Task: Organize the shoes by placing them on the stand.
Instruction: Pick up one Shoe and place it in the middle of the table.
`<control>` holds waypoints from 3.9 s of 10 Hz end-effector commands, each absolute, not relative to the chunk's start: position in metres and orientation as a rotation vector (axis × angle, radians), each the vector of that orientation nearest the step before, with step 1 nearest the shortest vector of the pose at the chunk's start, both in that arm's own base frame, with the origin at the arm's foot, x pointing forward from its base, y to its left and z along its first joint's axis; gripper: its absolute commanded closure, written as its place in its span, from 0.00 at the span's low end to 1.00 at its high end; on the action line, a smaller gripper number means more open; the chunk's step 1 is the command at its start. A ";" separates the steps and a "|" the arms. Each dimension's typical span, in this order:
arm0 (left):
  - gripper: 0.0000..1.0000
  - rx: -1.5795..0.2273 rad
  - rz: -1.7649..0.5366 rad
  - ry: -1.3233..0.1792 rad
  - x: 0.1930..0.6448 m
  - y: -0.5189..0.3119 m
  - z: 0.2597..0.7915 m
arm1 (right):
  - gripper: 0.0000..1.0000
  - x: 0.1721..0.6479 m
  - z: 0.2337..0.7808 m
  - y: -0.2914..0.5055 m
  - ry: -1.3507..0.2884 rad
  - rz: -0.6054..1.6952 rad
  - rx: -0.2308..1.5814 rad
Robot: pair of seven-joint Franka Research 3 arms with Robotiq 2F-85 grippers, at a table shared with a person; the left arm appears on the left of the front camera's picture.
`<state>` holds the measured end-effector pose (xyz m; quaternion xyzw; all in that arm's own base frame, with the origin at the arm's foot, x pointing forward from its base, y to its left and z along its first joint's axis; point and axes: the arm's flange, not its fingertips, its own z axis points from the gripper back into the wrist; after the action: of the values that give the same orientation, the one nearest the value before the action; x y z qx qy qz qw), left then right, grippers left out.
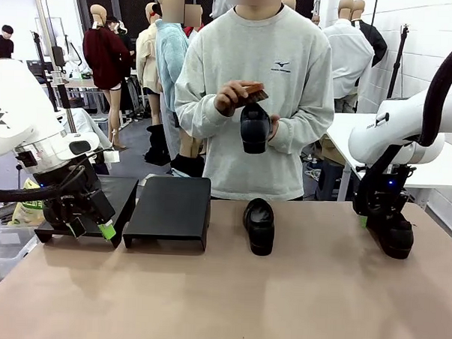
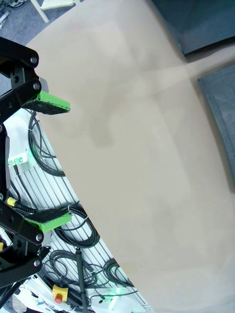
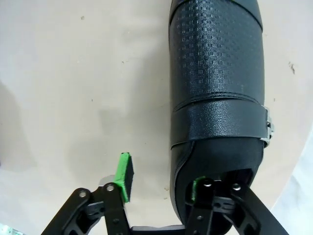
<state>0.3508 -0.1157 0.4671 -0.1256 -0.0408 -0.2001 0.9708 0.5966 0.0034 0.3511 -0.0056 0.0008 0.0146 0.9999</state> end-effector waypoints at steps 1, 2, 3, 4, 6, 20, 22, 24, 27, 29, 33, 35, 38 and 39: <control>0.00 -0.257 -0.401 -0.082 0.350 -0.116 0.467 | 1.00 0.594 0.344 0.006 0.004 0.007 -0.057; 0.00 -0.257 -0.401 -0.082 0.350 -0.116 0.467 | 1.00 0.595 0.344 0.006 0.008 0.004 -0.063; 0.00 -0.257 -0.401 -0.082 0.350 -0.116 0.467 | 1.00 0.600 0.339 0.002 0.018 -0.005 -0.073; 0.00 -0.257 -0.401 -0.082 0.350 -0.116 0.467 | 1.00 0.602 0.336 -0.002 0.022 -0.021 -0.071; 0.00 -0.257 -0.401 -0.082 0.350 -0.116 0.467 | 1.00 0.604 0.336 -0.004 0.029 -0.026 -0.068; 0.00 -0.257 -0.401 -0.082 0.350 -0.116 0.467 | 1.00 0.485 0.468 -0.033 -0.057 -0.131 0.219; 0.00 -0.257 -0.401 -0.082 0.350 -0.116 0.467 | 1.00 0.485 0.468 -0.033 -0.057 -0.131 0.219; 0.00 -0.257 -0.401 -0.082 0.350 -0.116 0.467 | 1.00 0.466 0.472 -0.006 -0.025 -0.150 0.069; 0.00 -0.257 -0.401 -0.082 0.350 -0.116 0.467 | 1.00 0.392 0.504 0.049 -0.033 -0.182 -0.153; 0.00 -0.257 -0.401 -0.082 0.350 -0.116 0.467 | 1.00 0.348 0.520 0.074 -0.020 -0.169 -0.159; 0.00 -0.257 -0.401 -0.082 0.350 -0.116 0.467 | 1.00 0.290 0.538 0.140 -0.025 -0.028 -0.013; 0.00 -0.257 -0.401 -0.082 0.350 -0.116 0.467 | 1.00 0.291 0.520 0.187 0.041 0.074 0.027; 0.00 -0.257 -0.401 -0.082 0.350 -0.116 0.467 | 1.00 0.288 0.489 0.231 0.195 0.138 0.044; 0.00 -0.257 -0.401 -0.082 0.350 -0.116 0.467 | 1.00 0.292 0.474 0.244 0.224 0.136 0.041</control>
<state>0.3508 -0.1162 0.4672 -0.1254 -0.0407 -0.2006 0.9708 0.2818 0.2342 0.4753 0.0100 0.1003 0.0670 0.9926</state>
